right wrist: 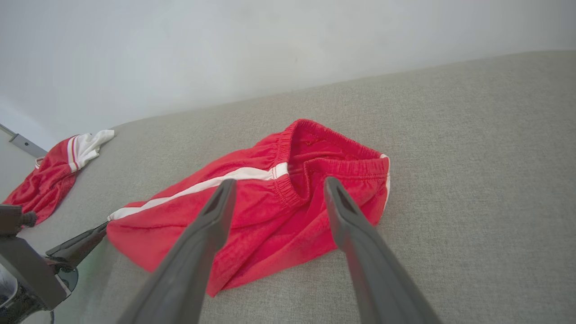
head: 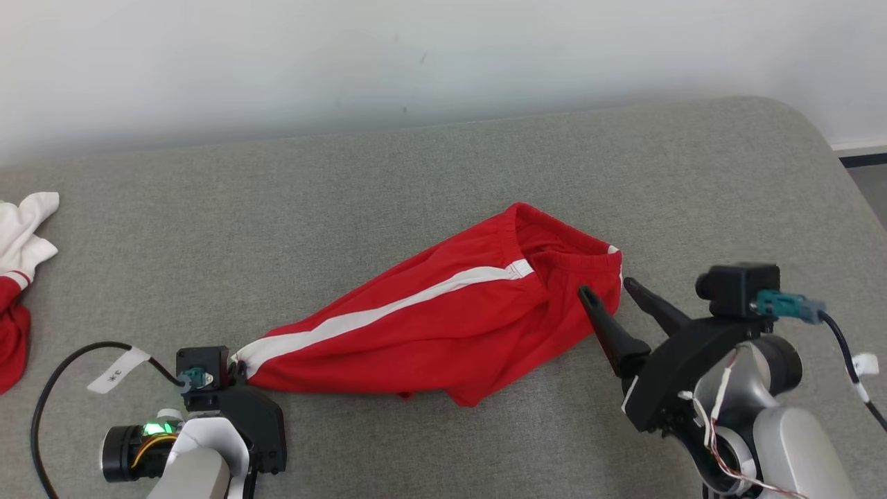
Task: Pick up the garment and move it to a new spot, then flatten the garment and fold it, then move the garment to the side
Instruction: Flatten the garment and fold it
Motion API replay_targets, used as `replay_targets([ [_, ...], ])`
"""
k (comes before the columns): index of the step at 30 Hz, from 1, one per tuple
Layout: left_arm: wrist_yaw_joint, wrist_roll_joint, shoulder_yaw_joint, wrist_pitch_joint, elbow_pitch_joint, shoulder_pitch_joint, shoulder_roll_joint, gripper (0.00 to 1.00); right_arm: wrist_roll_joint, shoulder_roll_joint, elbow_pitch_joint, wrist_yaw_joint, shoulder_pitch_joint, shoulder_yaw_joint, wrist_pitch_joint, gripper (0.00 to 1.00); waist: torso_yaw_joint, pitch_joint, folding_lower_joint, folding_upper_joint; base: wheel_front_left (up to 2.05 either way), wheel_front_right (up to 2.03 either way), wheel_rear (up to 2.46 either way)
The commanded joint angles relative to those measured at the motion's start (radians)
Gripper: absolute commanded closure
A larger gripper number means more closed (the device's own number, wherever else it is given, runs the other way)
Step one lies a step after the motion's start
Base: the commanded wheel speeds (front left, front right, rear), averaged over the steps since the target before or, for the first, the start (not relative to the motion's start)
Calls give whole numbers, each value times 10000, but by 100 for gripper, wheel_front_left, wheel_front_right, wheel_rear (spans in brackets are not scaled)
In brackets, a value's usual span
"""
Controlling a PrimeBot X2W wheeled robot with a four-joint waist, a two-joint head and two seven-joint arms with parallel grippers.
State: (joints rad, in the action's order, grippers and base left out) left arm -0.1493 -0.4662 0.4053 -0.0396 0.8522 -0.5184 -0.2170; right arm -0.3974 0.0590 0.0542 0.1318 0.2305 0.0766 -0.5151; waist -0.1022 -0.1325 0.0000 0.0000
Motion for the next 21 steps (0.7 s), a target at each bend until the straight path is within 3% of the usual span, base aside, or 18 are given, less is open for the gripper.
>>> replay_targets([
  [1, 41, -60, 0, -65, 207, -49, 18, 100, 181, 259, 81, -23, 313, 221, -269, 0, 35, -14, 0, 0, 0, 0, 0],
  [8, 137, -138, 63, 201, 192, -273, 219, 100, 760, 845, -819, -23, 1799, 605, -1096, 0, 258, -181, 0, 0, 0, 0, 0],
  [19, 258, -128, 356, 462, 183, -617, 748, 100, 1335, 600, -4037, -23, 3781, 232, -1819, 0, 1030, -675, 0, 0, 0, 0, 0],
  [21, 259, -150, 382, 486, 193, -699, 795, 100, 1339, 493, -4500, -23, 4035, 277, -1857, 7, 1141, -761, 0, 0, 0, 0, 0],
])
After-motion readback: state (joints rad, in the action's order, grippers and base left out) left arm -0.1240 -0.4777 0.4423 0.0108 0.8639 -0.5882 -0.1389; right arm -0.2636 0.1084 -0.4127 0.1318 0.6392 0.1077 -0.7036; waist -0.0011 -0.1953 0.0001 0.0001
